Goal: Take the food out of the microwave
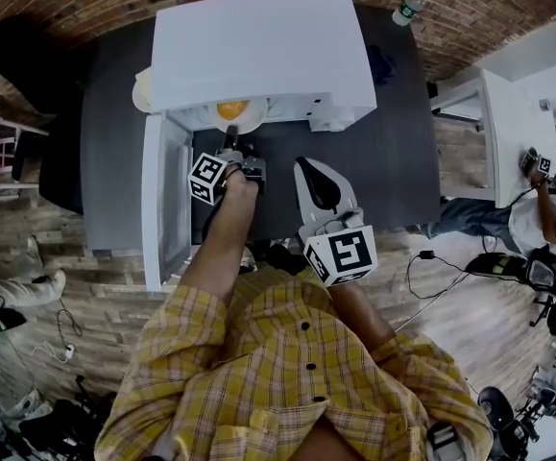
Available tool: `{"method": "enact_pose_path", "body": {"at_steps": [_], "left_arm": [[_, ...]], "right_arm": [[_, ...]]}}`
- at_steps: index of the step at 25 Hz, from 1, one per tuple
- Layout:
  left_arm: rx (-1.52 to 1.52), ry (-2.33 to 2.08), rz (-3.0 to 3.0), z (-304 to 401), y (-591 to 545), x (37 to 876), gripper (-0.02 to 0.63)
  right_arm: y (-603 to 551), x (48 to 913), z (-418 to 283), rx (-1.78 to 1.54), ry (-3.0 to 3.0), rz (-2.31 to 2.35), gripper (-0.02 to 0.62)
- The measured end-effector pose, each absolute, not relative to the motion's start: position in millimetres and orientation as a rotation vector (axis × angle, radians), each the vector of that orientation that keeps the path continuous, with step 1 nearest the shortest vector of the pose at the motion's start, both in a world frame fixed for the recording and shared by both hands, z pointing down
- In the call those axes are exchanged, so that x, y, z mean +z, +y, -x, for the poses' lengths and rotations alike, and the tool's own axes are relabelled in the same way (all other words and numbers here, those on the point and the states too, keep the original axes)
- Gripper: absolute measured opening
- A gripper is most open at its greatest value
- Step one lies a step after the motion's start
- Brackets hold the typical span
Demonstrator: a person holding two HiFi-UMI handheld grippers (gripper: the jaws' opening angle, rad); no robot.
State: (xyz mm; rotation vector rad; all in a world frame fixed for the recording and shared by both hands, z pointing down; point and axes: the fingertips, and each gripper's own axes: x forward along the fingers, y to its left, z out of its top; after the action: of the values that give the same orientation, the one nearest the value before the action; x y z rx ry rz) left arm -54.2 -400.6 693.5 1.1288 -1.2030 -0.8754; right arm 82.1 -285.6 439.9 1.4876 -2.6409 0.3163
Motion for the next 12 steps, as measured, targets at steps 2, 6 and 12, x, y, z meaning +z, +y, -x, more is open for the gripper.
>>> {"method": "enact_pose_path", "body": {"at_steps": [2,6,12], "left_arm": [[-0.889,-1.190,-1.133,55,-398,688,0.012],[-0.898,-1.178,-1.133,56,-389,679,0.012],[-0.897,-1.159,-1.151,57,-372,664,0.012]], "right_arm": [[-283,440,-81,0.316,-2.642,-1.492,0.003],[-277,441,-78,0.317,-2.644,-1.493,0.003],[-268,435,-77,0.295,-2.639,-1.525,0.003]]}}
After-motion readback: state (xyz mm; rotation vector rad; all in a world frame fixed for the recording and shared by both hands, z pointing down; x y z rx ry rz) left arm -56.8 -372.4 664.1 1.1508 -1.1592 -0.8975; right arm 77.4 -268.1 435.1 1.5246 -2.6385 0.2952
